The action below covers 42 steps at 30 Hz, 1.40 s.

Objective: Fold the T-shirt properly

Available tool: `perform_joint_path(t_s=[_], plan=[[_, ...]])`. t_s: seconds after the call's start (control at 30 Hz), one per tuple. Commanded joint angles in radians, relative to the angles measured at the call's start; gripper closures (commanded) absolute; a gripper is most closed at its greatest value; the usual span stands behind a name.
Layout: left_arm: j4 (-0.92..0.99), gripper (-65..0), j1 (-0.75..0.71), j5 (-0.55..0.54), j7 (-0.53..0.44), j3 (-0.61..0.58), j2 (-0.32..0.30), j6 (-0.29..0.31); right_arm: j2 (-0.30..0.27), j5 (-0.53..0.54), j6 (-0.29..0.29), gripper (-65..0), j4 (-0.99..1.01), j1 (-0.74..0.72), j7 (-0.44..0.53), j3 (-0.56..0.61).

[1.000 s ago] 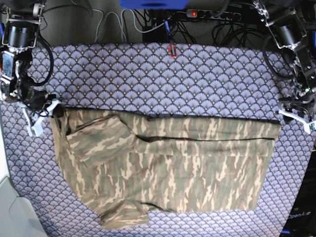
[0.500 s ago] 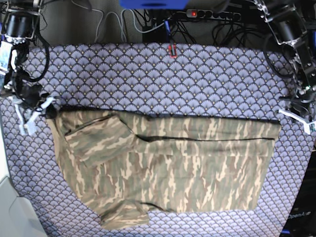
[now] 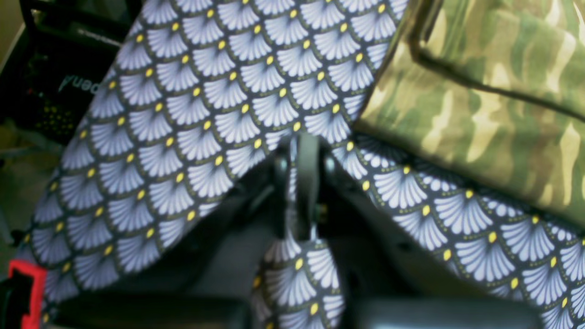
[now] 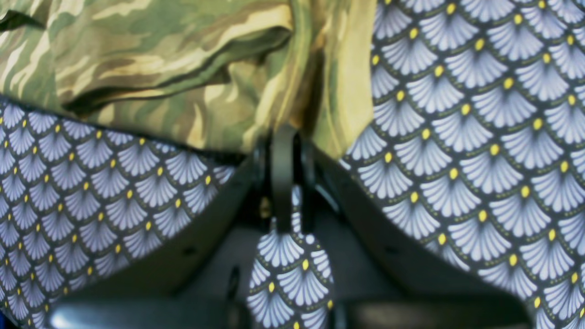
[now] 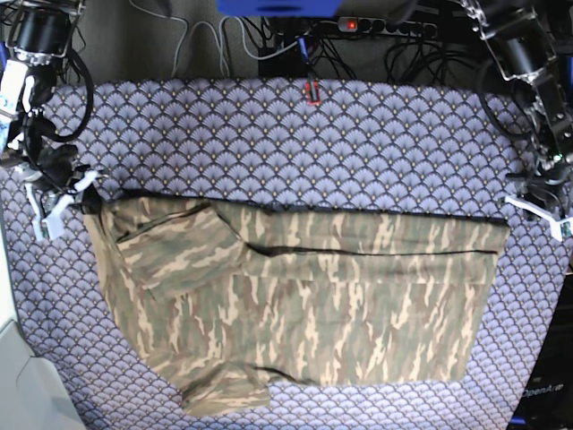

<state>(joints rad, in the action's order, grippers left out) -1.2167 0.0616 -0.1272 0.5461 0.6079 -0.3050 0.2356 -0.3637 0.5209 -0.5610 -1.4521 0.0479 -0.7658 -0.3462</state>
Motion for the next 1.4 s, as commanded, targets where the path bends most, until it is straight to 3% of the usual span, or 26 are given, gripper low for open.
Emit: perform_joint_path(t_s=[0.0, 0.1, 0.17, 0.4, 0.63, 1.37], plan=[[-0.001, -12.1, 0.031, -0.004, -0.022, 0.007, -0.021, -0.003, -0.016, 0.014, -0.006, 0.0, -0.016, -0.012, 0.019, -0.006], [0.048, -21.9, 0.063, -0.01, -0.042, 0.005, -0.021, -0.003, -0.002, 0.014, -0.006, 0.0, -0.016, -0.012, 0.019, -0.004], [0.081, -24.1, 0.079, -0.039, -0.079, 0.004, -0.015, -0.003, -0.002, 0.012, -0.006, 0.0, -0.016, -0.012, 0.019, -0.004], [0.131, -24.1, 0.108, -0.09, -0.097, 0.0, -0.004, -0.003, 0.01, 0.012, -0.006, 0.0, -0.016, -0.012, 0.019, -0.003], [0.137, -24.1, 0.119, -0.147, -0.102, -0.092, 0.005, -0.003, 0.012, 0.012, -0.006, 0.0, -0.016, -0.012, 0.019, -0.003], [0.142, -23.9, 0.156, -0.141, -0.103, -0.09, 0.025, -0.014, 0.01, 0.012, -0.006, 0.0, -0.016, -0.012, 0.019, -0.001]])
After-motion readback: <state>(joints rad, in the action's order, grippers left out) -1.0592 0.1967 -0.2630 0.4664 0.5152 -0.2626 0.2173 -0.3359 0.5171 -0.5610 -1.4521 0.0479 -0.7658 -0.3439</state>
